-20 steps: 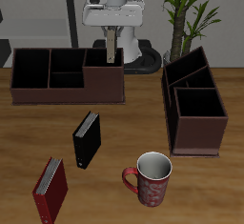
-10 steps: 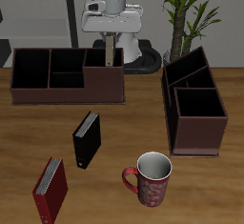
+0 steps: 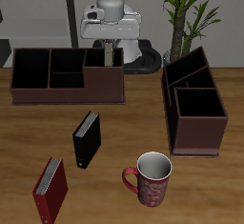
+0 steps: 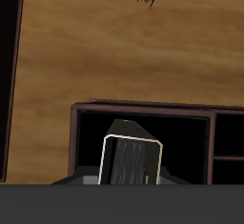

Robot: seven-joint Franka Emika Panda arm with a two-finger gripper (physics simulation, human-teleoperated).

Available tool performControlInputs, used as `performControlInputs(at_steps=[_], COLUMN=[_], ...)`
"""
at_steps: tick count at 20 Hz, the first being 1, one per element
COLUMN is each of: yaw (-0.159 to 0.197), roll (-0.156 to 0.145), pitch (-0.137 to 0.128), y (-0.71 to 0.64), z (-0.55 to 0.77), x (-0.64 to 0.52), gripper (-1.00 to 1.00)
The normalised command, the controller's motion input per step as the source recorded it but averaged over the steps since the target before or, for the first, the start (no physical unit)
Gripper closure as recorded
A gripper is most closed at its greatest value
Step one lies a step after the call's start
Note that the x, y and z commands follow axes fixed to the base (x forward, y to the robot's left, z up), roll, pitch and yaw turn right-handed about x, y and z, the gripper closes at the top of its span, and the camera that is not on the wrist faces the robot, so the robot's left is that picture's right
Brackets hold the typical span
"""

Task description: Place the yellow book into the back desk caddy's right compartment

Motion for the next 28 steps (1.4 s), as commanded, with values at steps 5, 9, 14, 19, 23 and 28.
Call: performControlInputs(at_steps=[5, 9, 14, 19, 23, 28], yaw=[-0.006, -0.009, -0.005, -0.008, 0.008, -0.001], roll=[0.013, 0.017, 0.01, 0.015, -0.016, 0.035], pitch=[0.024, 0.033, 0.032, 0.049, 0.051, 0.076], y=[0.03, -0.03, 0.02, 0.0, -0.06, 0.01], z=[-0.21, -0.25, -0.19, -0.2, -0.2, -0.22], x=[0.02, 0.01, 0.02, 0.04, 0.09, 0.06], gripper=[1.0, 1.0, 1.0, 1.0, 1.0, 1.0])
